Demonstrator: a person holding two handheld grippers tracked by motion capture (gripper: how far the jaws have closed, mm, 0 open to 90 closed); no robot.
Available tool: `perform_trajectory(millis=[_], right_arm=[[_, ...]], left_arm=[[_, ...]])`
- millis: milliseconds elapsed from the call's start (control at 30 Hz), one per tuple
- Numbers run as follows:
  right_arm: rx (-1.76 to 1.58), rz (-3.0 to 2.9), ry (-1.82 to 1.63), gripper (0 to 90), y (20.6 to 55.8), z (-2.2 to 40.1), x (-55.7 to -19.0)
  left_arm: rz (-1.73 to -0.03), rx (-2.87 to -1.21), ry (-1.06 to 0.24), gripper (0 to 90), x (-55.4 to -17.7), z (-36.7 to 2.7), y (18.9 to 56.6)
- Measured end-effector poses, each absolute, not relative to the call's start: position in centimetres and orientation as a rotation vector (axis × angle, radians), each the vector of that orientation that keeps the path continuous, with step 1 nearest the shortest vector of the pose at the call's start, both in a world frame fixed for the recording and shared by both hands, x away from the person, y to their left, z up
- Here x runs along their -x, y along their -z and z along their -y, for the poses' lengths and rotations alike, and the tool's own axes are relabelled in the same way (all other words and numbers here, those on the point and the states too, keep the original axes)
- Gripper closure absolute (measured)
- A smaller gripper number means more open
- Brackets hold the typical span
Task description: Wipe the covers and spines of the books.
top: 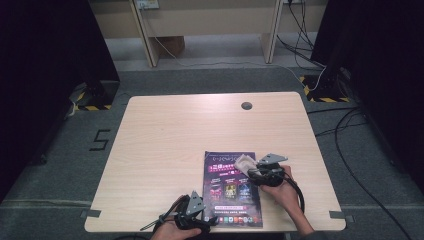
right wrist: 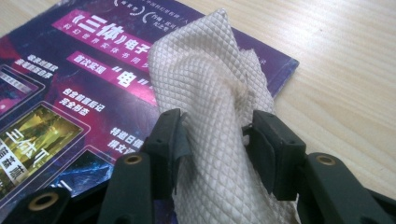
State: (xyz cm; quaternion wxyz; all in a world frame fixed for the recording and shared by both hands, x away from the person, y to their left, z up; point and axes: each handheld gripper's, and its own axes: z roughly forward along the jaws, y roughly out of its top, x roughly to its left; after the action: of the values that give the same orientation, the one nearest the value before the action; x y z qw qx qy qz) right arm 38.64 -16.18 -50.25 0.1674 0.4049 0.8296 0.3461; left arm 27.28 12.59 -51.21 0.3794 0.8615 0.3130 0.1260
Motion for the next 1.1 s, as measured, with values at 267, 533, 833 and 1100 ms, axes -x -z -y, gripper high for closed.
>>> perform_trajectory(millis=[267, 533, 833, 1100], right_arm=[[-1.035, -2.355, -0.891, 64.3, 50.0, 14.7, -37.6], [-0.981, -2.446, -0.981, 64.3, 50.2, 12.7, -36.5], [-0.985, -2.499, -1.072, 59.4, 50.3, 11.5, -35.8], [-1.057, -2.523, -1.127, 70.1, 50.3, 12.2, -36.0]], left_arm=[[-0.8, -2.202, -0.322, 20.0, -27.3, -12.6, 51.2], [-0.799, -2.207, -0.317, 19.2, -27.4, -12.6, 51.2], [-0.786, -2.223, -0.313, 17.8, -27.6, -12.5, 51.1], [-0.78, -2.229, -0.311, 17.6, -27.7, -12.5, 51.1]])
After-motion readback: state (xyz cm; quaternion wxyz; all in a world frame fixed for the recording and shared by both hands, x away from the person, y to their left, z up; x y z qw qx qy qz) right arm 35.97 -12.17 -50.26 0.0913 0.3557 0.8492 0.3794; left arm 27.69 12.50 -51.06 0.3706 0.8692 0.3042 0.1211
